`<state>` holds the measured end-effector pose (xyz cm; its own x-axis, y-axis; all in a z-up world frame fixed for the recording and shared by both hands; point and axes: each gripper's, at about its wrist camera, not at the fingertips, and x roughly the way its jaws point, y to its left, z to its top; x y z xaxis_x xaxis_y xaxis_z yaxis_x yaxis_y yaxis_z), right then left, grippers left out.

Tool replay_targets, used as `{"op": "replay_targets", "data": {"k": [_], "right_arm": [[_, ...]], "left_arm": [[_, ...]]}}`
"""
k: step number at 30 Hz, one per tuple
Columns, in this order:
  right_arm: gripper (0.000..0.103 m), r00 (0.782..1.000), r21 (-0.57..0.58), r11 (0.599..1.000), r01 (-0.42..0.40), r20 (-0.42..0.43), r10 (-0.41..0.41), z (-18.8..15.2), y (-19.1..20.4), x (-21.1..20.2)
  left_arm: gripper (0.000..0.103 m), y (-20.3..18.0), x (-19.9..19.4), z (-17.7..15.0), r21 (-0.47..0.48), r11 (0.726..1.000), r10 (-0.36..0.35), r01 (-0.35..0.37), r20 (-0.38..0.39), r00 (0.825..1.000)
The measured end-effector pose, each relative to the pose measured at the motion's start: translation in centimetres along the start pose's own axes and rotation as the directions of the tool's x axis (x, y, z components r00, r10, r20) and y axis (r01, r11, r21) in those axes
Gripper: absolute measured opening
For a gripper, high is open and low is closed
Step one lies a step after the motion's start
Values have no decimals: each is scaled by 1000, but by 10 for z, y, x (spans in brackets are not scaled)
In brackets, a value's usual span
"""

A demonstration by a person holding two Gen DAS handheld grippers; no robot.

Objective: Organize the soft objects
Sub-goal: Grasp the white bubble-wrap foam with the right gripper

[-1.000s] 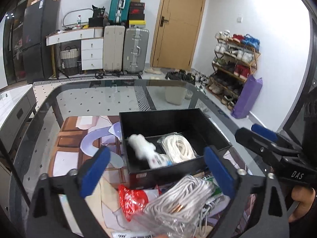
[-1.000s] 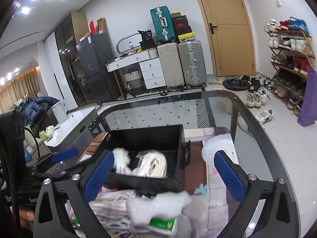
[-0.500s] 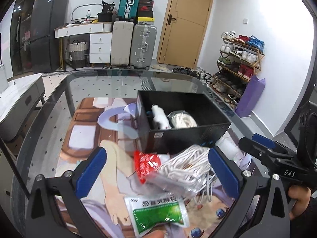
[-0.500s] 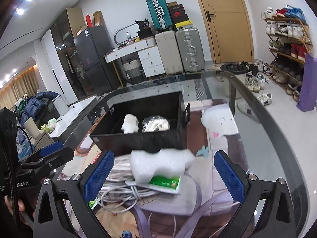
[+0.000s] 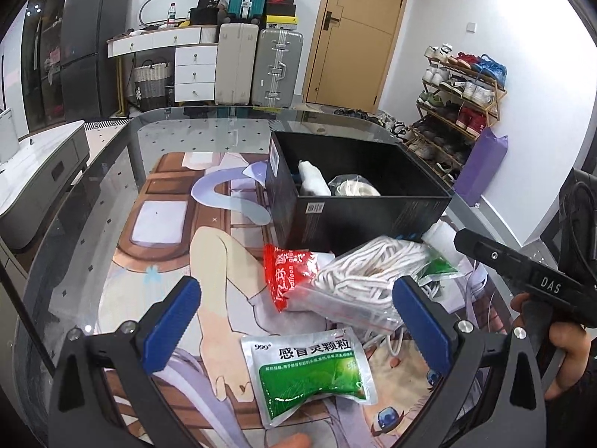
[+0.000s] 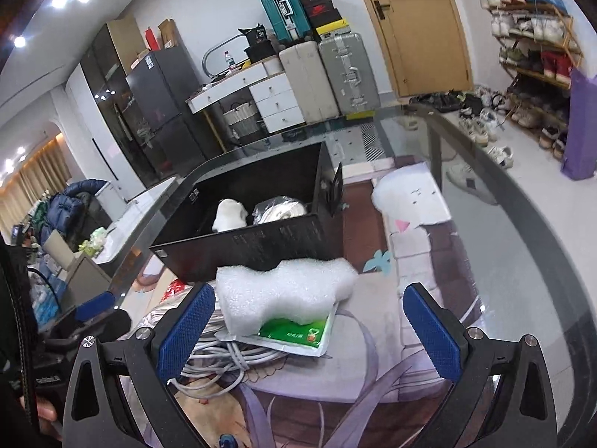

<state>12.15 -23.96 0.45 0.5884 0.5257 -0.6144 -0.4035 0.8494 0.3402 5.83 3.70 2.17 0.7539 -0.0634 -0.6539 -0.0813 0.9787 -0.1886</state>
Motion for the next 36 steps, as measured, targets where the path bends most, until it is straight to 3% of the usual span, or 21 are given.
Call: {"op": "replay_targets", "data": {"k": [18,20,21,25,36], "right_arm": [[102,994,62,994,-93,-48,96,8,-6,33],[97,994,62,993,-98,-41,101,8,-6,34],[88,993,61,993,-104,-42,106,8,-6,34],[78,993,44,993,-108,-38,110,5,-2,33],[74,984,0,988,-156,85,156,-7,6,-12]], "left_arm": [[103,0,-3,-6,11,1000,13,-13,-4,1000],[103,1,-4,-7,11,1000,17,-17,-3,1000],[103,2,-4,-7,11,1000,20,-20,-4,1000],[103,4,-5,-10,7,1000,27,-27,-5,1000],[103,3,-12,-23,26,999,23,-23,-14,1000]]}}
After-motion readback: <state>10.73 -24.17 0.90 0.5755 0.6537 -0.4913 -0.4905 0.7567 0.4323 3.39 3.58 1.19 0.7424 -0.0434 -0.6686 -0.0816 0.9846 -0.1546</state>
